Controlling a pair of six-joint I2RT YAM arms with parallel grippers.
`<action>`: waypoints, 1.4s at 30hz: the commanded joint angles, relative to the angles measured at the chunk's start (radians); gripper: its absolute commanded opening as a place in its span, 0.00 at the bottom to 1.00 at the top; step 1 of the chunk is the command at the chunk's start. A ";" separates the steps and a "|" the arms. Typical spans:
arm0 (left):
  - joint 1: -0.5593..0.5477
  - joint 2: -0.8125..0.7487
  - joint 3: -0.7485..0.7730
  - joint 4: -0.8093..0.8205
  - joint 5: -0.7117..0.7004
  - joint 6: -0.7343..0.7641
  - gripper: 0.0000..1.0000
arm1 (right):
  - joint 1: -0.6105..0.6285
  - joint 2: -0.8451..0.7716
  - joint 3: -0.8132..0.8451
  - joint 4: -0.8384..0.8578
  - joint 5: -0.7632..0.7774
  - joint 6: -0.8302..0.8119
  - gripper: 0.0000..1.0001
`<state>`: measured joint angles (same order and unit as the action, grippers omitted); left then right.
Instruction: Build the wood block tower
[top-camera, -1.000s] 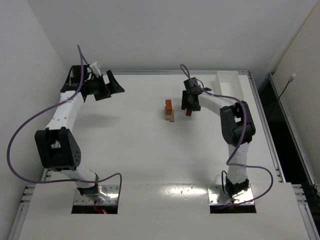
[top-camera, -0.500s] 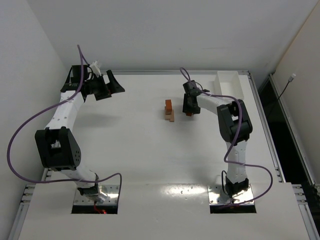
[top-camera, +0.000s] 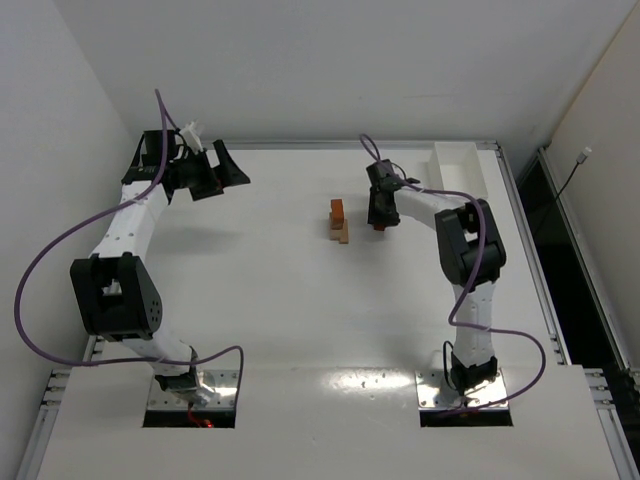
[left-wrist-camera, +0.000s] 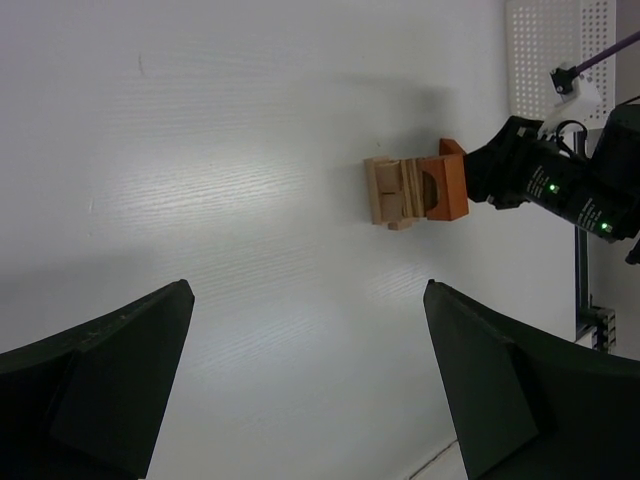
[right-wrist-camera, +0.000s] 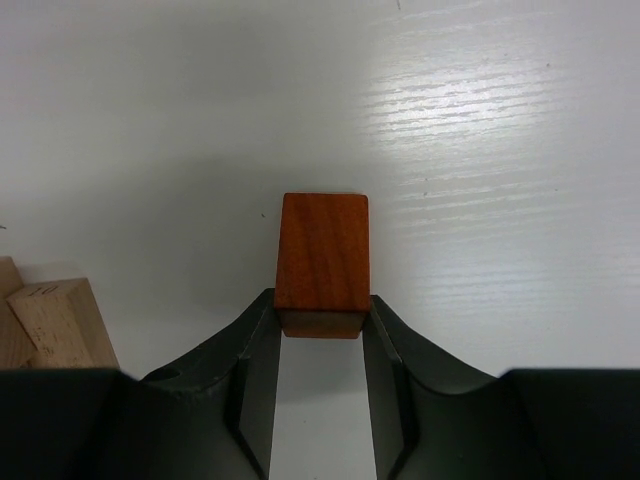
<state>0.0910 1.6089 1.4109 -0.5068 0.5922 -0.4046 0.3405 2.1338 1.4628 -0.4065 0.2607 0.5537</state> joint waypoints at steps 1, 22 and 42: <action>0.003 0.002 0.025 0.031 0.021 -0.007 1.00 | -0.014 -0.126 0.014 0.032 -0.004 -0.075 0.00; -0.039 -0.191 -0.153 -0.019 -0.358 -0.040 1.00 | 0.132 -0.255 0.407 -0.523 -0.124 0.060 0.00; -0.039 -0.192 -0.161 -0.001 -0.316 -0.030 1.00 | 0.246 -0.048 0.584 -0.542 0.034 0.002 0.00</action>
<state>0.0574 1.4265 1.2377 -0.5388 0.2543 -0.4286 0.5865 2.0773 2.0037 -0.9463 0.2581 0.5663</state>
